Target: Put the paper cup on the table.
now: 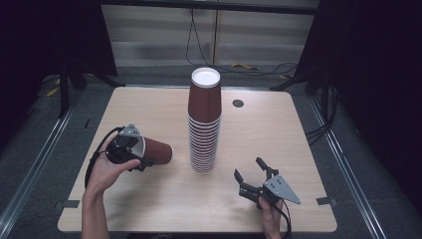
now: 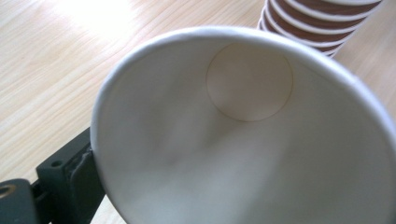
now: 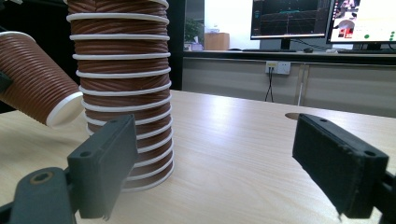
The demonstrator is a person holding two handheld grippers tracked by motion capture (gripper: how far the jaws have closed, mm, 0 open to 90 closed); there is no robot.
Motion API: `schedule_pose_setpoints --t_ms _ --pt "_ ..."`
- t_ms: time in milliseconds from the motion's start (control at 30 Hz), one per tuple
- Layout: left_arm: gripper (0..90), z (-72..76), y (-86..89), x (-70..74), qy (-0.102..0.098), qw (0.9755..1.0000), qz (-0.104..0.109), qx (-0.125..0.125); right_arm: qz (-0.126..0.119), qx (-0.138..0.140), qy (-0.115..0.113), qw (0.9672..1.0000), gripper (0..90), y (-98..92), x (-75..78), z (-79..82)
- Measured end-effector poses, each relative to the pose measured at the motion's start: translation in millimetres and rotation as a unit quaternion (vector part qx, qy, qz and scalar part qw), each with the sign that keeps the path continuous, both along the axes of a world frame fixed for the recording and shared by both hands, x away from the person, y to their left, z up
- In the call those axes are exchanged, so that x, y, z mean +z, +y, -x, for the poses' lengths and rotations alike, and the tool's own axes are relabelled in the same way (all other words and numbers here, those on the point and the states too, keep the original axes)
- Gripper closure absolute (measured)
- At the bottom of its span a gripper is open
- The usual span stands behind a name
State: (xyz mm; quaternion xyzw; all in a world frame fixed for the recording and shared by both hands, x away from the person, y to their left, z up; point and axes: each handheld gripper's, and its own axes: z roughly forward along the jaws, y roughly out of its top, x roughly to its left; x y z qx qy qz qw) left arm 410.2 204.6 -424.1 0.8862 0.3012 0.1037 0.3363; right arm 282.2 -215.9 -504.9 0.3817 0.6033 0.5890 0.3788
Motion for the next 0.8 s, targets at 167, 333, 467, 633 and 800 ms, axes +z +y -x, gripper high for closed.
schedule_pose_setpoints --t_ms 167,333,467,633,800 --pt "2.8 -3.8 -1.1 3.6 0.008 0.9999 -0.014 -0.007 -0.001 0.001 -0.001 1.0000 13.6 0.1 -0.1 -0.2" --pt "2.6 -9.6 -2.7 7.5 0.014 0.9989 -0.045 0.000 0.000 0.000 0.000 1.0000 13.5 0.0 0.0 0.0" --pt "2.4 -16.1 -4.8 10.1 0.024 0.9980 -0.059 -0.006 0.000 0.001 0.000 1.0000 13.5 0.0 0.0 -0.1" --pt "2.0 -24.6 -7.5 9.2 0.035 0.9953 -0.090 -0.006 0.000 0.000 0.000 1.0000 13.6 0.0 0.0 0.0" --pt "1.5 -30.7 -10.8 8.0 0.052 0.9931 -0.105 -0.009 0.000 0.001 0.000 1.0000 13.6 -0.1 0.0 -0.1"
